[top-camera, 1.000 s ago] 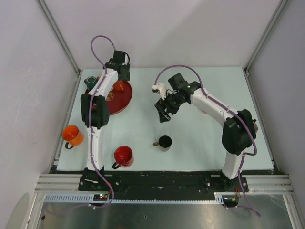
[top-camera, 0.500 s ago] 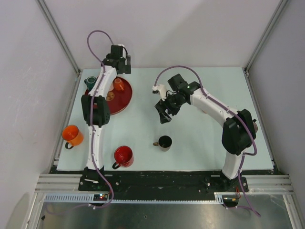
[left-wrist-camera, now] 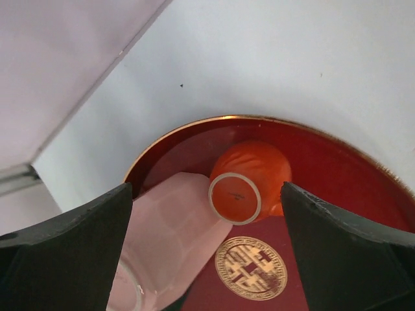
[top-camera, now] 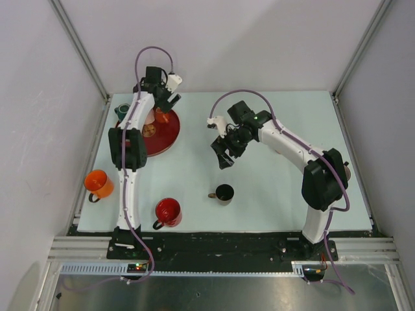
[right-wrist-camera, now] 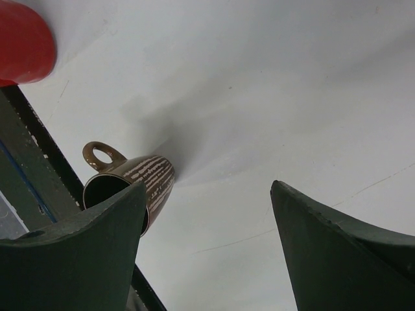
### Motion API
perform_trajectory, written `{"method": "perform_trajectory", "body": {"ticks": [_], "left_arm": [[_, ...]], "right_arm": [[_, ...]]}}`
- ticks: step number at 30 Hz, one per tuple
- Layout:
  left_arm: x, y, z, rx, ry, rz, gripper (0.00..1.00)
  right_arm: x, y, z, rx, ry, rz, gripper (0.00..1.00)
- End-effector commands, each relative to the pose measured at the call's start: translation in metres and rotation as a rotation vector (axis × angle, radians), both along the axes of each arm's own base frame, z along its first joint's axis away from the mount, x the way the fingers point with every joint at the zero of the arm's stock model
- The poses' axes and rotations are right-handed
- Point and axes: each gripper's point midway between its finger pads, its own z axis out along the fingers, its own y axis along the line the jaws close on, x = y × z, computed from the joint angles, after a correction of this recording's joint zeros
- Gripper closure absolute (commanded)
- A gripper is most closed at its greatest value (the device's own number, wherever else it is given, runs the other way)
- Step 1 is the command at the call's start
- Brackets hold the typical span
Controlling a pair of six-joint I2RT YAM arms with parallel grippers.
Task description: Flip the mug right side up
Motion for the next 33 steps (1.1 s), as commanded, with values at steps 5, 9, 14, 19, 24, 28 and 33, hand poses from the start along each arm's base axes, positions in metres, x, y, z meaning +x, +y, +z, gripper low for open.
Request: {"method": "perform_trajectory", "body": {"ticks": [5, 9, 14, 19, 24, 28, 33], "left_arm": [[-0.019, -0.010, -0.026, 0.135, 0.102, -0.320, 0.01], [-0.038, -0.027, -0.035, -0.006, 0.163, -0.335, 0.06], [-0.045, -0.029, -0.044, -0.040, 0.202, -0.295, 0.11], [-0.058, -0.031, -0.043, -0.061, 0.232, -0.288, 0.17], [-0.079, -0.036, -0.031, -0.080, 0.257, -0.280, 0.20], [-0.106, -0.030, -0.028, -0.059, 0.296, -0.284, 0.21], [-0.110, -0.025, 0.001, -0.053, 0.249, -0.240, 0.13]], "right_arm": [[0.004, 0.004, 0.017, -0.005, -0.042, 0.011, 0.18], [0.005, 0.003, 0.018, -0.014, -0.048, 0.006, 0.18], [0.004, 0.002, 0.017, -0.016, -0.048, 0.011, 0.18], [0.004, 0.001, 0.016, -0.027, -0.046, 0.011, 0.19], [0.002, -0.001, 0.013, -0.036, -0.041, 0.008, 0.19], [0.002, -0.001, 0.012, -0.037, -0.042, 0.011, 0.19], [0.001, 0.001, 0.010, -0.035, -0.031, 0.018, 0.19]]}}
